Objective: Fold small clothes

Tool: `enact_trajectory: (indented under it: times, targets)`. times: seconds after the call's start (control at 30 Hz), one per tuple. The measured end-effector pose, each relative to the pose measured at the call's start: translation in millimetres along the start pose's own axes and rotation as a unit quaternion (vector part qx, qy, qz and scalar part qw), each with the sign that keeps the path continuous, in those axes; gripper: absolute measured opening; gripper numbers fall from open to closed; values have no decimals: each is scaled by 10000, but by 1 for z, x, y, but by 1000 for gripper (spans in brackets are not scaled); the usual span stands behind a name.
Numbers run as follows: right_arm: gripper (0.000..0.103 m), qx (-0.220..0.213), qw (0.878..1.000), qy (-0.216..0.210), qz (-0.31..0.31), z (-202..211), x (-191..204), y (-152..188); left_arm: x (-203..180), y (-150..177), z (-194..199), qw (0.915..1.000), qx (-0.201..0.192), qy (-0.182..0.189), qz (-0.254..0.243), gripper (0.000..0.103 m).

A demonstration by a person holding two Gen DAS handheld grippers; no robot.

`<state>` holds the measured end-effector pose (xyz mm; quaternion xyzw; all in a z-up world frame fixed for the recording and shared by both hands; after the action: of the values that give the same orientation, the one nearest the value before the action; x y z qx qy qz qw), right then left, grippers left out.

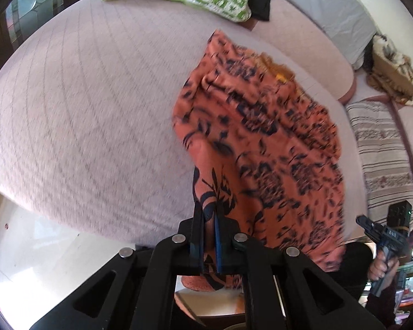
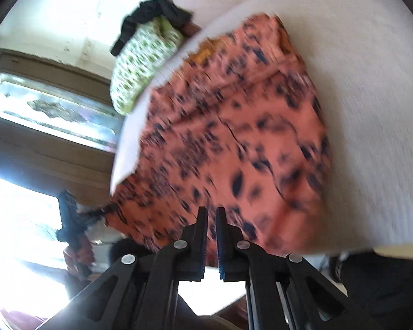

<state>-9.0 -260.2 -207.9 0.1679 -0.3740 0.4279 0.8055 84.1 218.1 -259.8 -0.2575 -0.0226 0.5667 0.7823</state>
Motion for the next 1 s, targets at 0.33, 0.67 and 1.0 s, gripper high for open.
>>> enact_trajectory:
  times: [0.33,0.67,1.0]
  targets:
    - [18,22,9948,1010,142,-3,12,-57,11,-41,14,9981,-100,-563,-219,6]
    - [92,402,9854,1554,-575,-7,-92,23,33,37,-48,9869,1305,-951,-17,60]
    - [92,613,9797,1841,-500,-24,-131,39,17,63,-76,9808,1494,-1148,-505,56]
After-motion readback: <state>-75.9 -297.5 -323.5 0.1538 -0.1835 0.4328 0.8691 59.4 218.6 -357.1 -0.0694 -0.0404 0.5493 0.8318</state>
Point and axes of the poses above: each gripper's, at about its wrist camera, not at the fingertips, and z roughly against the way its jaws point, x to its left, y to its underside, the point moved 3 cm from there along -z, roughly the way its jaws point, and after that the axes turned 14 degrees about -z, right-handed, at the moved point
